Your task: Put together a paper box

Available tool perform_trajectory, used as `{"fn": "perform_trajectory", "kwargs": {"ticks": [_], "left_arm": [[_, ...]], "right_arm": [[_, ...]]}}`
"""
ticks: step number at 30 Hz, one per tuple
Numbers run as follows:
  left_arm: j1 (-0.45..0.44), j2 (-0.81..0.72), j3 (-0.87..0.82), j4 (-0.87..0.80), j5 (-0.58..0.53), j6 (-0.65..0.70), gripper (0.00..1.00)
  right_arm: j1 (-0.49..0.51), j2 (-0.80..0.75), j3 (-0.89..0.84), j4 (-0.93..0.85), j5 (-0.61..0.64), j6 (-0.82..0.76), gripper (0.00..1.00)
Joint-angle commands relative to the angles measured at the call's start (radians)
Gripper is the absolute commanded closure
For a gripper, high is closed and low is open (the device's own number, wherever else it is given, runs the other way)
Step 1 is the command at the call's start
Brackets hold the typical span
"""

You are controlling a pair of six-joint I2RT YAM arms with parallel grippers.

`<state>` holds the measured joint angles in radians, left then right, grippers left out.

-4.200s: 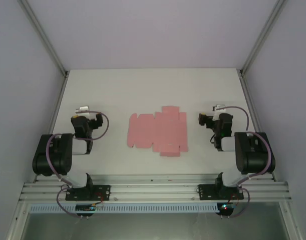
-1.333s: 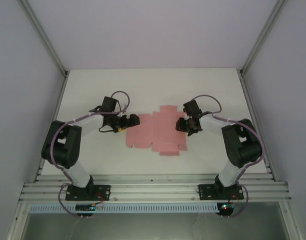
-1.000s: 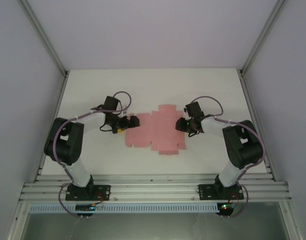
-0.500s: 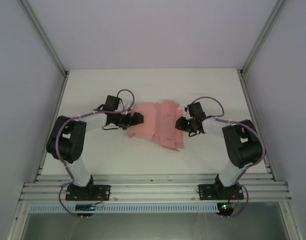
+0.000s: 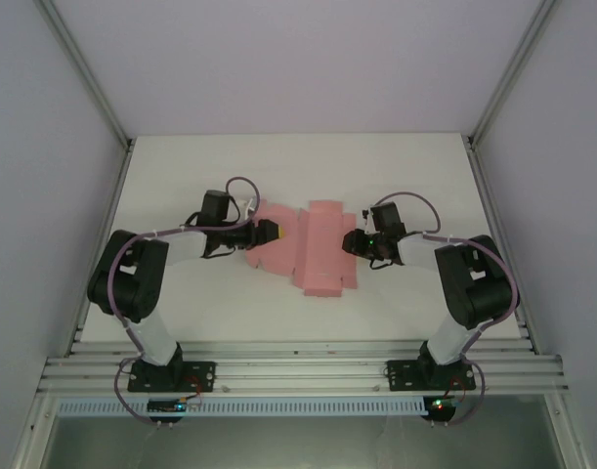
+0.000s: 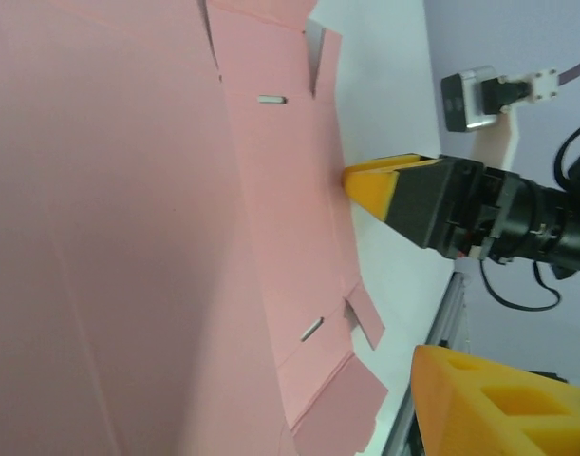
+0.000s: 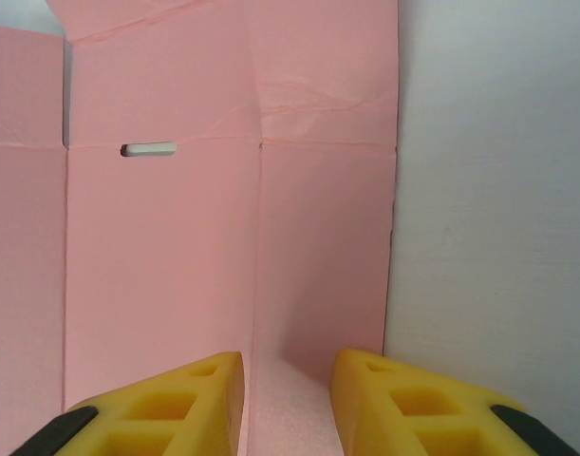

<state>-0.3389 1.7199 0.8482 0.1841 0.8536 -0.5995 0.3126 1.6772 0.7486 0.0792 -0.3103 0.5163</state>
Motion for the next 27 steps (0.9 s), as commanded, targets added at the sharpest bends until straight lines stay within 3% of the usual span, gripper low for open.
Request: {"fn": "perform_trajectory", "kwargs": {"ticks": [1,8,9,15,20,25,27], "left_arm": [[-0.012,-0.072,0.062,-0.133,-0.083,0.102,0.45],[-0.014,-0.122,0.069,-0.168,-0.136,0.142,0.98],[-0.015,-0.128,0.071,-0.166,-0.133,0.144,1.00],[-0.017,-0.200,0.056,-0.077,-0.081,0.155,1.00],[-0.017,-0.291,0.005,0.112,-0.008,0.084,1.00],[-0.033,-0.359,-0.021,0.310,0.094,-0.020,1.00],[-0.040,-0.383,-0.011,0.320,0.124,-0.026,1.00]], "right_arm": [[-0.003,0.052,-0.055,-0.156,0.019,0.003,0.65],[-0.007,-0.081,-0.035,-0.193,0.036,-0.039,0.60],[-0.009,-0.110,-0.029,-0.202,0.040,-0.044,0.59],[-0.047,-0.298,0.004,-0.273,0.037,-0.083,0.52],[-0.113,-0.470,-0.046,-0.250,-0.074,-0.146,0.48],[-0.225,-0.589,-0.134,-0.123,-0.304,-0.185,0.23],[-0.260,-0.619,-0.153,-0.079,-0.368,-0.186,0.02]]}}
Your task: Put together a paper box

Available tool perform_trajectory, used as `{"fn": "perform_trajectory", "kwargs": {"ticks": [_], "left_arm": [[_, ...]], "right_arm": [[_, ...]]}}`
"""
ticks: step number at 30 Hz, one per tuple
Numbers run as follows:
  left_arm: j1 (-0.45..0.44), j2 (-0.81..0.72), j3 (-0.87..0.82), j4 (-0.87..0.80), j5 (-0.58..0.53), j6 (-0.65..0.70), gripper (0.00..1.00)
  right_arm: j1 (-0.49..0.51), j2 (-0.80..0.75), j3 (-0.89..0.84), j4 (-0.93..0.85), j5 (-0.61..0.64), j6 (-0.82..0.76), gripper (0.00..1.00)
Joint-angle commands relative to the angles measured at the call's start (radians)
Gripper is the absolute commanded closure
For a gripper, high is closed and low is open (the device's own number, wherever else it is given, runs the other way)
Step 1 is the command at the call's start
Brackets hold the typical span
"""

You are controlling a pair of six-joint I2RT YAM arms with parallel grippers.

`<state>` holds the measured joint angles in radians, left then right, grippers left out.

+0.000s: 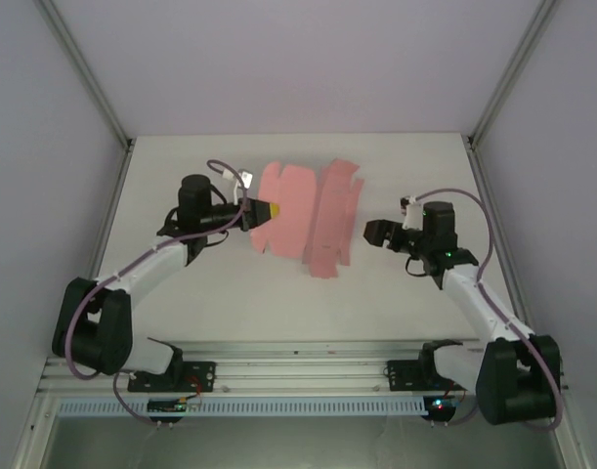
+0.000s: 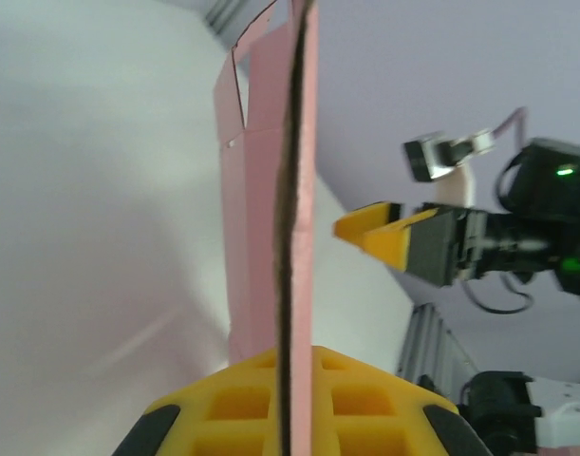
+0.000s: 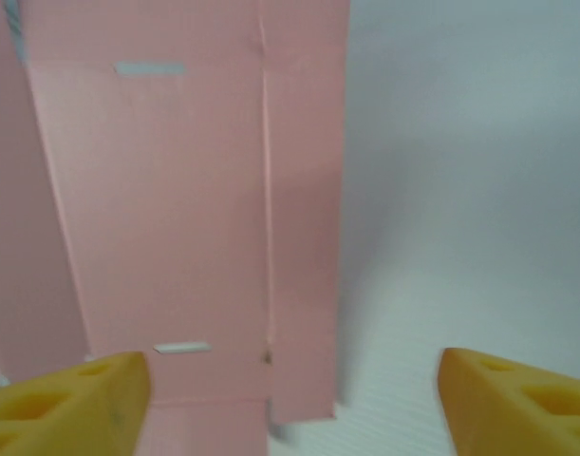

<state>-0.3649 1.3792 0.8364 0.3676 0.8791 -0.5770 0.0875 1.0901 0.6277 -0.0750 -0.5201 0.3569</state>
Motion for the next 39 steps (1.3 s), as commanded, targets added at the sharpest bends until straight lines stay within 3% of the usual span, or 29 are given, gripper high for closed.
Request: {"fn": "perform_trajectory", "kwargs": {"ticks": [1,9,11,16,19,23,29,30,31,32,33,35,36,39], "left_arm": [[-0.016,-0.059,0.004,0.147,0.111,-0.052,1.00],[-0.047,-0.193,0.003,0.180,0.132,-0.070,1.00],[-0.051,-0.217,-0.001,0.162,0.121,-0.058,1.00],[-0.052,-0.260,-0.011,0.147,0.085,-0.043,1.00],[-0.052,-0.274,-0.011,0.125,0.066,-0.028,1.00],[-0.052,-0.280,-0.016,0.119,0.039,-0.031,1.00],[-0.052,-0.304,-0.046,0.006,-0.131,0.023,1.00],[-0.052,-0.308,-0.053,-0.038,-0.173,0.037,0.88],[-0.053,-0.311,-0.062,-0.094,-0.224,0.049,0.59],[-0.052,-0.315,-0.071,-0.147,-0.276,0.060,0.44],[-0.052,-0.317,-0.081,-0.199,-0.333,0.066,0.37],[-0.053,-0.318,-0.089,-0.326,-0.460,0.087,0.05],[-0.052,-0.318,-0.088,-0.387,-0.522,0.089,0.00],[-0.052,-0.312,-0.089,-0.527,-0.681,0.090,0.01]], "right_arm": [[-0.049,-0.044,-0.042,0.103,-0.198,-0.033,0.01],[-0.106,-0.063,-0.104,0.343,-0.440,0.024,0.01],[-0.105,-0.062,-0.110,0.391,-0.472,0.039,0.06],[-0.100,-0.074,-0.118,0.417,-0.521,0.062,0.35],[-0.101,-0.091,-0.139,0.493,-0.544,0.086,0.46],[-0.099,-0.106,-0.161,0.592,-0.586,0.141,0.69],[-0.097,-0.137,-0.154,0.503,-0.520,0.075,1.00],[-0.092,-0.140,-0.143,0.443,-0.497,0.041,1.00],[-0.085,-0.142,-0.127,0.368,-0.461,0.004,1.00],[-0.074,-0.138,-0.110,0.294,-0.434,-0.038,1.00],[-0.059,-0.131,-0.089,0.204,-0.406,-0.090,1.00],[-0.023,-0.102,-0.067,0.101,-0.343,-0.145,1.00],[-0.007,-0.081,-0.060,0.065,-0.329,-0.166,1.00],[0.045,-0.001,-0.051,0.017,-0.268,-0.195,1.00]]}}
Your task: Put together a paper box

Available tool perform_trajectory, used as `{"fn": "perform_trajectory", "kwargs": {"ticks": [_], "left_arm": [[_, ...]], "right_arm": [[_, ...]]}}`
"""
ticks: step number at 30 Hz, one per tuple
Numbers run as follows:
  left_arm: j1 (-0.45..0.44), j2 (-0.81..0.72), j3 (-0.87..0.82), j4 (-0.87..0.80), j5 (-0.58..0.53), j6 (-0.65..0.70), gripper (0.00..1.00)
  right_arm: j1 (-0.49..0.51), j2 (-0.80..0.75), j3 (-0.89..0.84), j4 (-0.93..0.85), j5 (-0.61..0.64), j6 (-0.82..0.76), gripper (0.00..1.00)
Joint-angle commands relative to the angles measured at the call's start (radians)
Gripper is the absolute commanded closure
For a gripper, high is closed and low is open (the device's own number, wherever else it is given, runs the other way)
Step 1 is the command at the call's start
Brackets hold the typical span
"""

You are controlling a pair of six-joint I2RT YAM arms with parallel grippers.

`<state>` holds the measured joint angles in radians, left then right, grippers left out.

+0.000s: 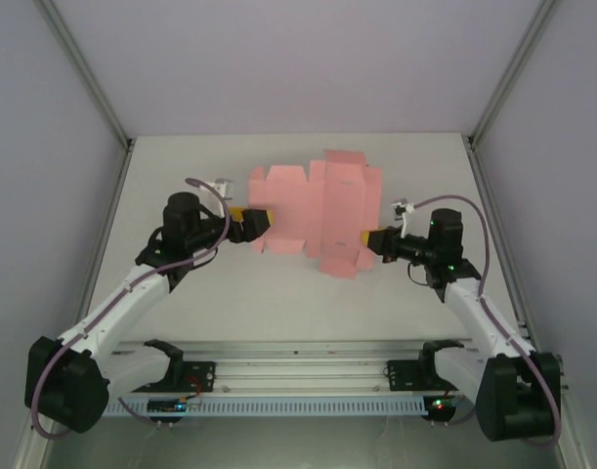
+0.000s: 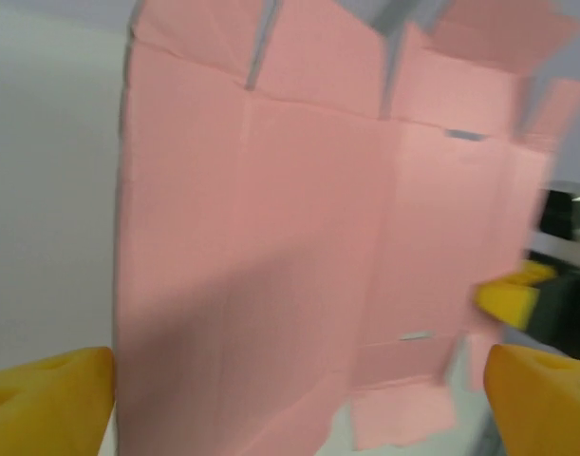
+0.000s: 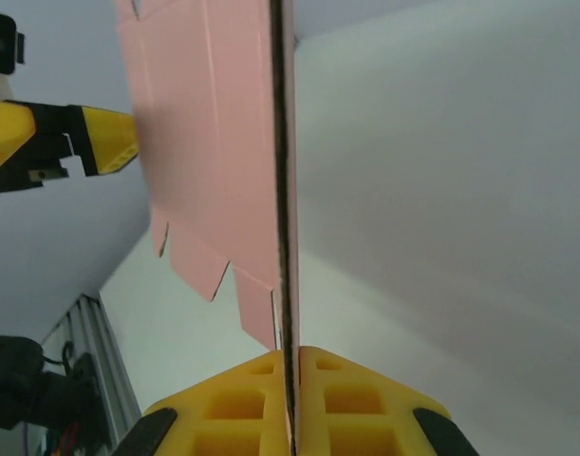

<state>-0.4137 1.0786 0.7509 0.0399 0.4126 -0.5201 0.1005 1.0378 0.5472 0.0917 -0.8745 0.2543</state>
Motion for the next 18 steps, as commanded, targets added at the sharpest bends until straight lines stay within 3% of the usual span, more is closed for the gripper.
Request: {"fn": "perform_trajectory", "kwargs": {"ticks": [1,3,7,10,14,18], "left_arm": [[-0.003,-0.009,-0.008,-0.226,-0.251,0.029,0.00],[-0.003,0.002,-0.007,-0.260,-0.287,0.026,0.00],[-0.002,0.027,0.006,-0.301,-0.311,0.026,0.00],[-0.002,0.034,0.010,-0.306,-0.308,0.027,0.00],[-0.002,0.033,0.007,-0.306,-0.308,0.026,0.00],[-0.001,0.023,0.012,-0.317,-0.309,0.025,0.00]], "right_arm": [[0.054,0.083,0.036,-0.163,0.125,-0.097,1.00],[0.095,0.145,0.068,-0.211,0.219,-0.123,1.00],[0.210,0.268,0.208,-0.394,0.563,-0.268,1.00],[0.285,0.331,0.302,-0.452,0.745,-0.365,0.97],[0.365,0.365,0.365,-0.420,0.933,-0.514,0.90],[0.442,0.403,0.406,-0.380,1.105,-0.693,0.90]]}}
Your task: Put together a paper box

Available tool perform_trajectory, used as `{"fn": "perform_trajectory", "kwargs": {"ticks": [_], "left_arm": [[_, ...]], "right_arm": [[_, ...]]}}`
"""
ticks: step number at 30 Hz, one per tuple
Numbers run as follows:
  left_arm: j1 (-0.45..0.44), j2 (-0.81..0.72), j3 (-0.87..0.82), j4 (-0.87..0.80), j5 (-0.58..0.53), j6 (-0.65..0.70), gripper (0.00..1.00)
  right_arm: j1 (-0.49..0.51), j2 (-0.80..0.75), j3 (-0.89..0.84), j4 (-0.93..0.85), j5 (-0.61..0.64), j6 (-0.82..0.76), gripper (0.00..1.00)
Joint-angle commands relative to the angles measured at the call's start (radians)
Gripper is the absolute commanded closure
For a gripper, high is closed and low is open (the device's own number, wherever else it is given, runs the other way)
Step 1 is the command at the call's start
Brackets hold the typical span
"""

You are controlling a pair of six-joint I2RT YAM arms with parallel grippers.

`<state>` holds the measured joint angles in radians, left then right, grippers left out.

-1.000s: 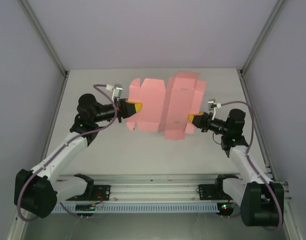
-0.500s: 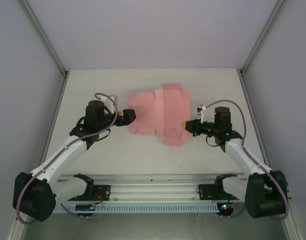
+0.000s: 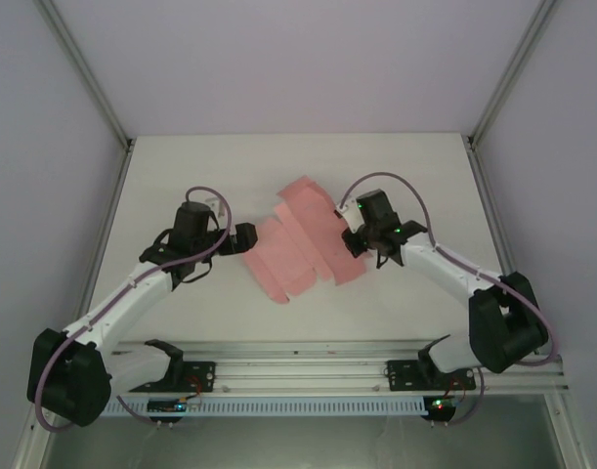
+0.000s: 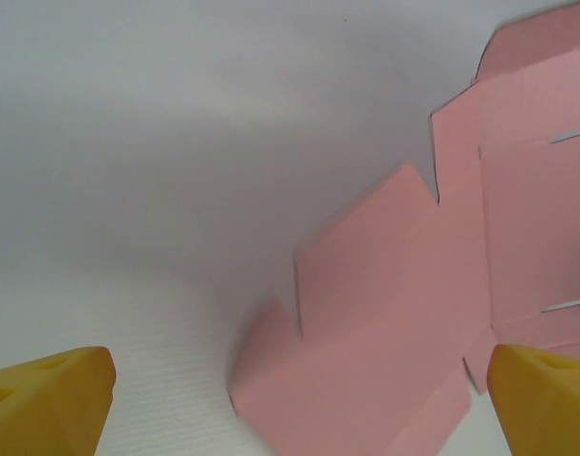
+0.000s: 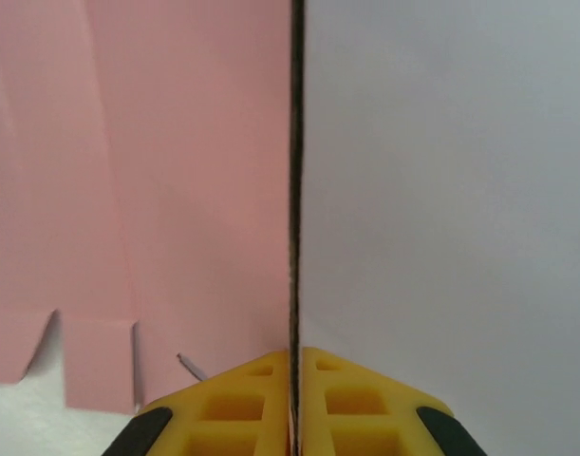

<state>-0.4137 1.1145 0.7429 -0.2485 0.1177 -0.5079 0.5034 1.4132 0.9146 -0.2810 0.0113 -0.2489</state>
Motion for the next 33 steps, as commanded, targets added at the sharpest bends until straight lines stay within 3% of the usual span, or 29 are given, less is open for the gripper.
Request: {"fn": "perform_trajectory", "kwargs": {"ticks": [1,9,15,21,27,33], "left_arm": [[-0.001,-0.016,0.022,-0.029,-0.013,0.012,0.00],[0.004,-0.021,0.044,-0.016,-0.003,-0.022,0.00],[0.009,0.058,0.103,-0.001,0.010,-0.024,0.00],[0.013,0.195,0.191,0.034,0.040,-0.012,0.00],[0.012,0.334,0.249,0.031,0.057,0.027,0.00],[0.012,0.410,0.250,0.030,0.033,0.042,0.00]], "right_arm": [[0.056,0.037,0.044,0.005,0.254,-0.234,0.89],[0.193,0.115,-0.025,0.357,0.511,-0.577,0.90],[0.256,0.191,-0.076,0.558,0.604,-0.706,0.90],[0.305,0.264,-0.164,0.945,0.680,-0.926,0.90],[0.310,0.274,-0.144,0.857,0.657,-0.859,0.90],[0.309,0.257,-0.169,0.883,0.638,-0.830,0.90]]}}
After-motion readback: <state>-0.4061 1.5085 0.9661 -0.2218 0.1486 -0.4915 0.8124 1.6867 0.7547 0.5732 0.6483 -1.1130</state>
